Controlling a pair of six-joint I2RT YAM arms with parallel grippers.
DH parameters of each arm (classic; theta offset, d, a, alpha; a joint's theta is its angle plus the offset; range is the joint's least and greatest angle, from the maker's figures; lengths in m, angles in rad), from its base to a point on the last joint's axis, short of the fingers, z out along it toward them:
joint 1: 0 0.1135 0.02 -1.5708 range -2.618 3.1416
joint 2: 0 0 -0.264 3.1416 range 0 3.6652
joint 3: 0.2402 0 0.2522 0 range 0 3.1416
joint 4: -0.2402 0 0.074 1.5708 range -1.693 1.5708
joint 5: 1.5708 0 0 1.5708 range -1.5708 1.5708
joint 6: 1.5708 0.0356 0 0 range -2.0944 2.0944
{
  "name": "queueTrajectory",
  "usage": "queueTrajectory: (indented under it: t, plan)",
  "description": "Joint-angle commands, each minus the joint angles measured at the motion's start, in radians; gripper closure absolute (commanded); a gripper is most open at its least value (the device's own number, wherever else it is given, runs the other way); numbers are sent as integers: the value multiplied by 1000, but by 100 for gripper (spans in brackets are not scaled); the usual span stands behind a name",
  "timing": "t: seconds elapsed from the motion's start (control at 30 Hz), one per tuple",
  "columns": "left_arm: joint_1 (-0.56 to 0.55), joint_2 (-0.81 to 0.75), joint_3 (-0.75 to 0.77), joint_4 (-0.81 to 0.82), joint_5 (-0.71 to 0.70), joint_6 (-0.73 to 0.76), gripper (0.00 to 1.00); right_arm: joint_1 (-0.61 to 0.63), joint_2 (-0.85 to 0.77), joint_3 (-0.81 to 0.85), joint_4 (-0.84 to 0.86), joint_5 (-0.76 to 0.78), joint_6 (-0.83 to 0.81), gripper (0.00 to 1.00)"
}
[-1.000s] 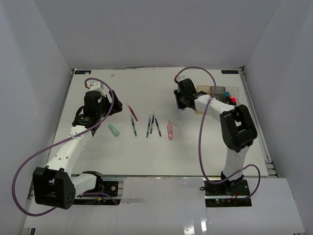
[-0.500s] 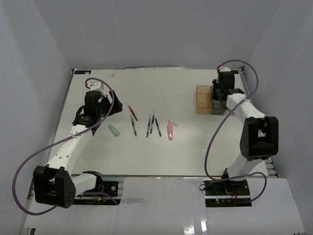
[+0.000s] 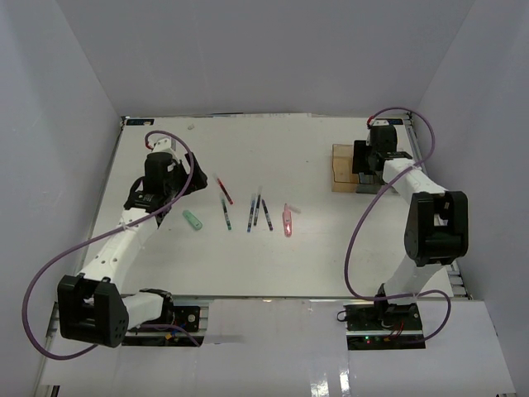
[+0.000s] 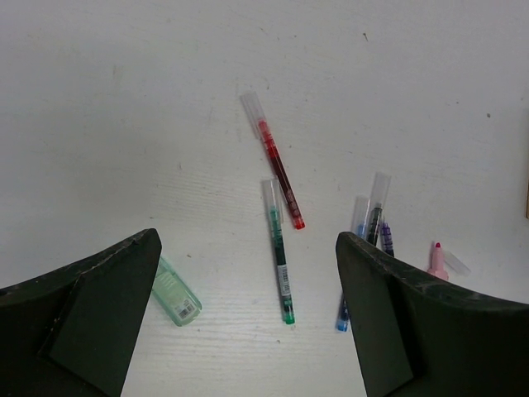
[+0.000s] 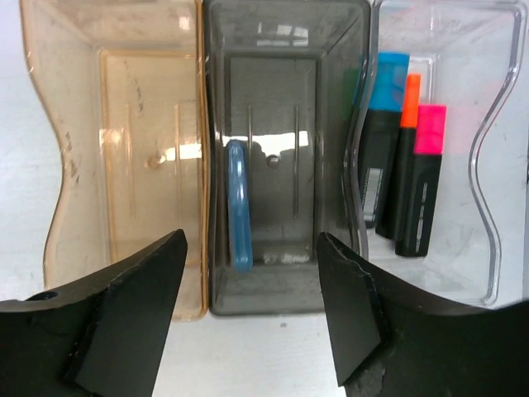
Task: Sort the stationery into containers
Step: Place the pen in the storage box, then pick up the pen from the center of the board.
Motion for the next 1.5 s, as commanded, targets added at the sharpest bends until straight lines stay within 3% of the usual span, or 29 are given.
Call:
queueTrajectory:
  t: [0.0,0.3,0.57,0.8,1.23,1.47]
  plan:
    - [6,5,39,-24,-47,-16,2,12,-119,-39,10,-45,28,29]
    - [6,34,-29,-188,-202,-141,2,123,-470,-319,115,-116,87,2]
    - [6,99,-103,-204,-173,-207,2,128,-722,-598,294,-206,136,4]
    - [6,244,-69,-212,-179,-249,5,126,-753,-663,348,-292,149,4]
    - [6,387,0,-213,-201,-270,30,126,-742,-694,388,-324,158,3]
    - [4,383,-1,-210,-178,-277,52,126,-739,-692,395,-362,141,2]
